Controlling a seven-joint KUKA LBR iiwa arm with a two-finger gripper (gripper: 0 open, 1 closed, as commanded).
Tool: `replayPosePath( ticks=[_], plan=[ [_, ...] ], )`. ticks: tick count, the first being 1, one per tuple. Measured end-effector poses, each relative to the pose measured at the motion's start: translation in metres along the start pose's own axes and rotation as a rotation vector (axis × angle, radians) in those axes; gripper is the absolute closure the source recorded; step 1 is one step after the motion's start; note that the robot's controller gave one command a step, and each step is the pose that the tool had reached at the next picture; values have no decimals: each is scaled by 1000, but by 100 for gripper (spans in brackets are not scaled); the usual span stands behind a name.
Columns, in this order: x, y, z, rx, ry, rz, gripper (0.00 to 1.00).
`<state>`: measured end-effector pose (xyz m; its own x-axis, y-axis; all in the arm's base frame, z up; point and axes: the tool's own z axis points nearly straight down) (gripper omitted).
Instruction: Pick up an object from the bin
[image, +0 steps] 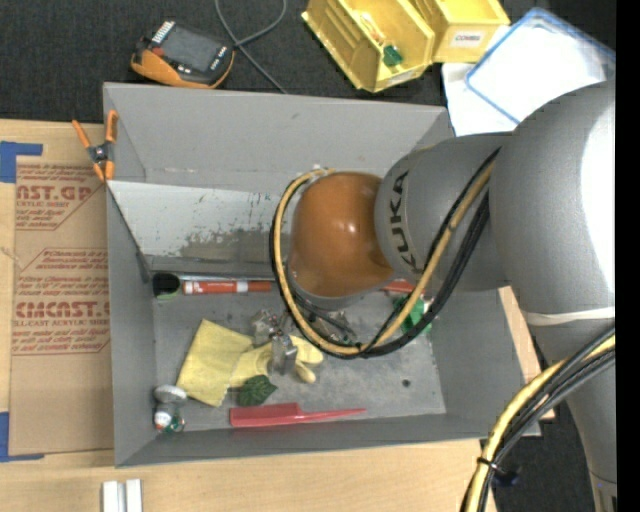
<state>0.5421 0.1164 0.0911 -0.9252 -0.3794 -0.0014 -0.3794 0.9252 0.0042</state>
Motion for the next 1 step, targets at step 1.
replayPosePath(
  ticks=[1],
  plan=[
    [1, 1, -44, -1, 3, 0, 100]
  ],
)
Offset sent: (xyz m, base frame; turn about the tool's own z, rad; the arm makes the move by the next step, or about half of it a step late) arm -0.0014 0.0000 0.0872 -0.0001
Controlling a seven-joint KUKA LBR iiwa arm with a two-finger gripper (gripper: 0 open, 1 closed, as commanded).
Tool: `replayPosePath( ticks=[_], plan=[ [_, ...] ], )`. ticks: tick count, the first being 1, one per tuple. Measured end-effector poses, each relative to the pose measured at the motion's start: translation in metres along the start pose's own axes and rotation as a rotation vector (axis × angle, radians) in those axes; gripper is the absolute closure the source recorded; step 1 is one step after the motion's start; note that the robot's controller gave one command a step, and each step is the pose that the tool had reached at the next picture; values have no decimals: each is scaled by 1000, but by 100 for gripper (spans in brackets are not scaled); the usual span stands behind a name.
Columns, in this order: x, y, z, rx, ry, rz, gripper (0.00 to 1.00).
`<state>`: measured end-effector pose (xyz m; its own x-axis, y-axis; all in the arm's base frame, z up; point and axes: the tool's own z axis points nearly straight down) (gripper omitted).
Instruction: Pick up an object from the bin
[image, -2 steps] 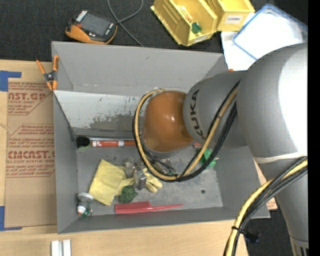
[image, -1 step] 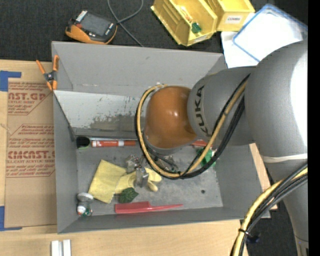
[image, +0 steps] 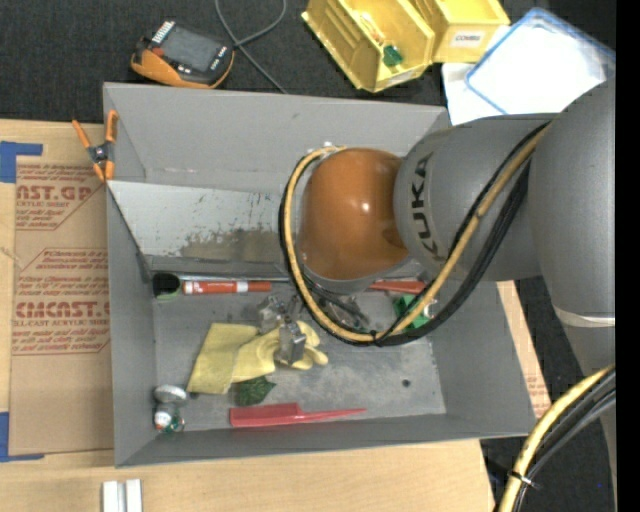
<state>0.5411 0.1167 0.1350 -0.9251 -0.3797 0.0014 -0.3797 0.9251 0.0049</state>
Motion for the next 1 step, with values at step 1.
replayPosePath(
  ticks=[1],
  plan=[
    [0, 0, -26, 0, -1, 0, 100]
  ],
)
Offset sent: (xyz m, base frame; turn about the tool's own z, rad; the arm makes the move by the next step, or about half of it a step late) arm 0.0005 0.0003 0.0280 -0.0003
